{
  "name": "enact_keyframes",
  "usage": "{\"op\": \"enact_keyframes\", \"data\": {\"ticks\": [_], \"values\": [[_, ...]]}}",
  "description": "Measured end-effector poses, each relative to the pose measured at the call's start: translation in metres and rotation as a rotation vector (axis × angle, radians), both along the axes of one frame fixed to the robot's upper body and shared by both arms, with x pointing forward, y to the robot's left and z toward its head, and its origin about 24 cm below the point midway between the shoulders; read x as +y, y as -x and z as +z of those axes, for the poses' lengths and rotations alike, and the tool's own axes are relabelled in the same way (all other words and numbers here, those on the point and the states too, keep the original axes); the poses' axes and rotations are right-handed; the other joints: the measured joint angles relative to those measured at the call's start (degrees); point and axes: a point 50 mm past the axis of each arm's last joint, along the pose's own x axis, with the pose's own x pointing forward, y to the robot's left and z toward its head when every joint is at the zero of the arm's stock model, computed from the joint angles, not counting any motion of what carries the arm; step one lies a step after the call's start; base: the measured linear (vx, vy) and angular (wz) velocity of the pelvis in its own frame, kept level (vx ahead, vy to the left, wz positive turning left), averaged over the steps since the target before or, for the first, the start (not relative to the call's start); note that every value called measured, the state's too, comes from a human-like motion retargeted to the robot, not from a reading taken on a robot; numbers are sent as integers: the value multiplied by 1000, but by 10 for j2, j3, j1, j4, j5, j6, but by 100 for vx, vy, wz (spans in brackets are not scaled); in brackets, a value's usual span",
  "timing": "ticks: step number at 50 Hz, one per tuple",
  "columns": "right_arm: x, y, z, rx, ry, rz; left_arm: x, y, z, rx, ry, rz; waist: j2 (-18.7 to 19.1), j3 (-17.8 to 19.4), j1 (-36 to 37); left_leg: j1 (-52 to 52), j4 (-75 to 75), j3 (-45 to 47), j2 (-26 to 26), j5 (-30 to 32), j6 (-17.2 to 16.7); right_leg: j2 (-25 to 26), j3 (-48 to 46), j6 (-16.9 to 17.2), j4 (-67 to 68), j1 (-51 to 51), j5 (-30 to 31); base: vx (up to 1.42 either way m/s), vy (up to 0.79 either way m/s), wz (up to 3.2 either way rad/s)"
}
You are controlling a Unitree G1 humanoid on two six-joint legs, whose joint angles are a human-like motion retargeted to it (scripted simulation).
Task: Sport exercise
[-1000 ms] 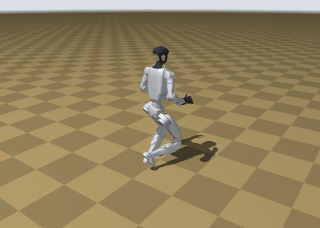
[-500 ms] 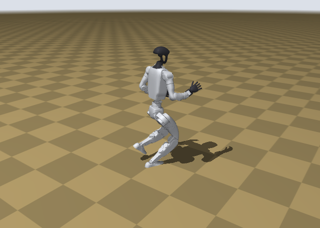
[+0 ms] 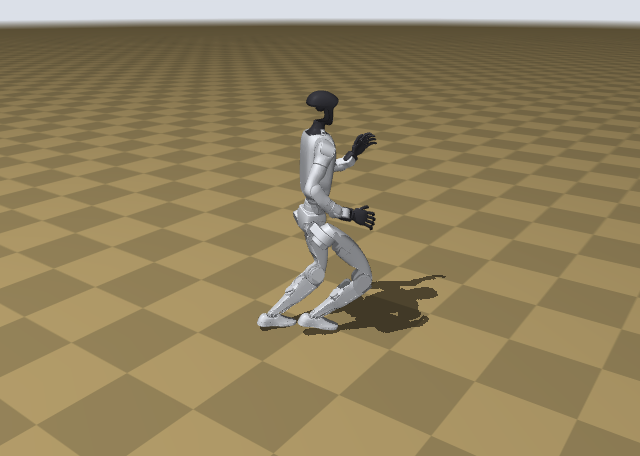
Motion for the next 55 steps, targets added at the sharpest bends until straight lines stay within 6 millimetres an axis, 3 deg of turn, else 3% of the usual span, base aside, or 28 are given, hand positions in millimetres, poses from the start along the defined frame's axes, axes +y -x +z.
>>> {"op": "enact_keyframes", "data": {"ticks": [4,7,10,13,15,16,18,21,24,27,30,33,35,38,40,42,45,47,49,52,55], "values": [[-19,33,-4,85,-38,-96,-12,14,18,-126,16,-116,79,-21,5,30,78,-26,116,143,-93,137,-54,10,-203,4,4,5,-11,-72],[-20,24,6,9,-62,-147,-17,19,1,-36,13,-175,105,-22,26,7,204,-31,181,212,-101,189,-70,-16,-222,22,-5,-7,-7,-58],[-11,-16,30,-177,-61,-132,-16,26,-49,233,-7,-178,102,-7,59,-42,355,-24,236,191,-58,205,-69,-70,-155,52,-71,-7,-5,-60],[7,-86,85,-496,-18,-80,-4,41,-112,577,-50,-149,97,5,116,-173,460,-29,292,98,11,231,-60,-101,-160,79,-96,-9,-4,-86],[21,-116,136,-726,-35,-39,7,66,-146,767,-47,-130,83,-2,147,-261,454,-24,285,48,39,228,-43,-92,-172,108,-96,-1,3,-53],[28,-122,160,-829,-65,-15,13,82,-157,838,-37,-121,66,-5,153,-291,418,-14,259,35,42,209,-33,-76,-171,131,-96,8,7,6],[39,-124,201,-997,-137,41,27,115,-172,957,-7,-98,22,-11,156,-328,313,16,189,24,40,153,-14,-32,-173,184,-79,13,8,55],[55,-112,230,-1126,-232,144,42,152,-180,1056,58,-43,-34,-26,149,-340,111,48,77,43,9,65,1,44,-164,238,14,9,9,52],[63,-104,227,-1111,-260,211,44,165,-181,1071,127,10,-62,-40,128,-321,7,60,-4,49,8,-10,5,83,-96,248,100,-1,9,14],[65,-101,197,-976,-221,214,38,147,-173,981,122,21,-69,-35,104,-299,59,62,-37,4,48,-70,4,69,25,230,114,-6,6,-28],[57,-98,141,-724,-135,168,29,90,-149,773,46,20,-86,-21,57,-261,75,50,-71,-42,70,-129,25,31,134,150,68,-11,-2,0],[41,-75,73,-417,-67,127,21,32,-103,512,11,22,-86,-25,4,-182,19,20,-100,-42,70,-140,56,7,149,33,15,-5,1,-18],[25,-48,40,-240,-46,93,16,9,-65,332,22,16,-61,-30,-13,-110,-12,4,-95,-42,70,-104,55,5,102,-17,-9,11,7,-99],[-1,-1,9,-35,-41,11,7,2,-18,89,46,-36,19,-36,-11,-23,7,-20,-1,-13,-1,18,-8,4,-48,-28,-25,16,-6,-131],[-15,26,0,59,-46,-61,0,6,1,-23,56,-91,72,-43,-5,5,43,-36,71,42,-54,105,-41,9,-161,-21,-21,10,-11,-97],[-25,43,-2,94,-66,-139,-7,13,6,-59,63,-147,102,-48,5,0,107,-47,123,118,-88,161,-53,7,-225,-8,-8,-2,-9,-63],[-26,40,3,54,-90,-200,-13,20,-13,37,72,-201,115,-42,26,-27,247,-41,183,173,-81,198,-60,-23,-202,12,-17,-8,-5,-49],[-22,16,13,-46,-83,-195,-12,24,-43,207,61,-204,109,-30,50,-73,351,-37,222,149,-46,207,-58,-57,-164,34,-60,-7,-6,-49],[-13,-29,32,-203,-47,-162,-6,29,-84,427,36,-176,105,-20,85,-153,440,-42,260,93,-1,223,-55,-86,-155,51,-92,-11,-5,-85],[7,-91,85,-501,-36,-96,9,64,-149,766,26,-104,95,-26,142,-288,465,-43,278,10,44,240,-39,-92,-182,81,-96,-8,2,-106],[27,-120,156,-811,-126,-33,28,119,-185,1009,63,-50,54,-38,164,-368,355,-20,210,-21,51,194,-16,-51,-191,149,-96,9,7,0]]}}
